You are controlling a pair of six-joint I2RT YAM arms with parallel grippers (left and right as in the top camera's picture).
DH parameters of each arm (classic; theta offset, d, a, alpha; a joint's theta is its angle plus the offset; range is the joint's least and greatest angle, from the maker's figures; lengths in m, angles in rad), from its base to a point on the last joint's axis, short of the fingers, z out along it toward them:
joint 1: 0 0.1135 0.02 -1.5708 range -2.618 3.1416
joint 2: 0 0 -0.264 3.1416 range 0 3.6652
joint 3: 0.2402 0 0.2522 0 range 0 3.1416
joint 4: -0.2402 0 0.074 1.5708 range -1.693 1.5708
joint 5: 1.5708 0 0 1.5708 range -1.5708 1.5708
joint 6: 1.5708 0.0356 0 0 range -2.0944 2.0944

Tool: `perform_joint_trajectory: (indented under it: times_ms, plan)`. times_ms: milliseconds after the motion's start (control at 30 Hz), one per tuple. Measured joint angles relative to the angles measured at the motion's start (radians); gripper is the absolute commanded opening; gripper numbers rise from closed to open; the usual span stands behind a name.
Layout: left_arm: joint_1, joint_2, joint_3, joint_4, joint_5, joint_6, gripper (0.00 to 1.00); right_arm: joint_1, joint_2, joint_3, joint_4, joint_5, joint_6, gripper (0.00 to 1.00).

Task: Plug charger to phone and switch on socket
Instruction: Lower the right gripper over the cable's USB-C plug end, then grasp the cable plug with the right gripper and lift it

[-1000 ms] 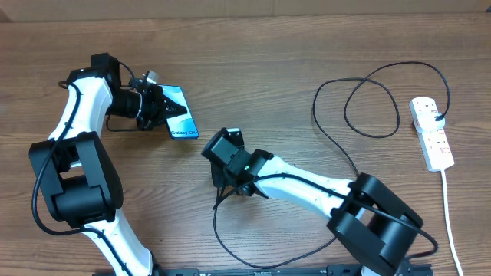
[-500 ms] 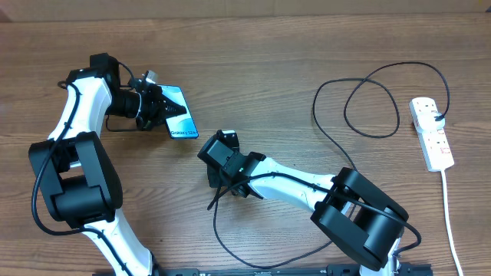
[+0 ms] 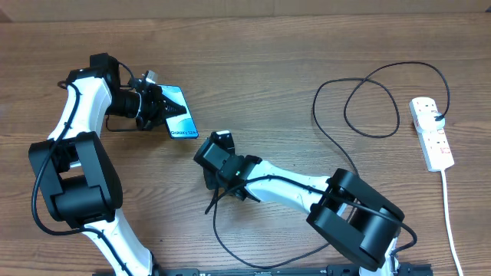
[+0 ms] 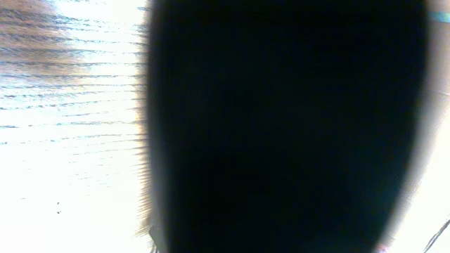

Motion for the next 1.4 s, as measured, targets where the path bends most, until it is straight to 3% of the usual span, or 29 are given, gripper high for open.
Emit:
perform_joint_trajectory:
  times_ms: [133, 567, 767, 1133, 1400]
  plan:
    - [0.000, 0.000, 0.000, -0.005, 0.000, 0.000, 0.04, 0.002, 0.002, 0.000, -0.010, 0.016, -0.006, 0.04]
    - [0.000, 0.000, 0.000, -0.018, 0.000, -0.003, 0.04, -0.034, 0.004, 0.082, -0.256, -0.026, -0.002, 0.04]
    - [0.000, 0.000, 0.000, -0.017, 0.035, 0.005, 0.04, -0.071, -0.016, 0.084, -0.231, -0.182, -0.081, 0.04]
    - [0.000, 0.000, 0.000, -0.027, 0.508, 0.330, 0.04, -0.260, -0.251, 0.085, -0.205, -0.686, -0.219, 0.04]
    - [0.000, 0.000, 0.000, -0.131, 0.631, 0.491, 0.04, -0.286, -0.255, 0.087, -0.167, -0.982, -0.332, 0.04]
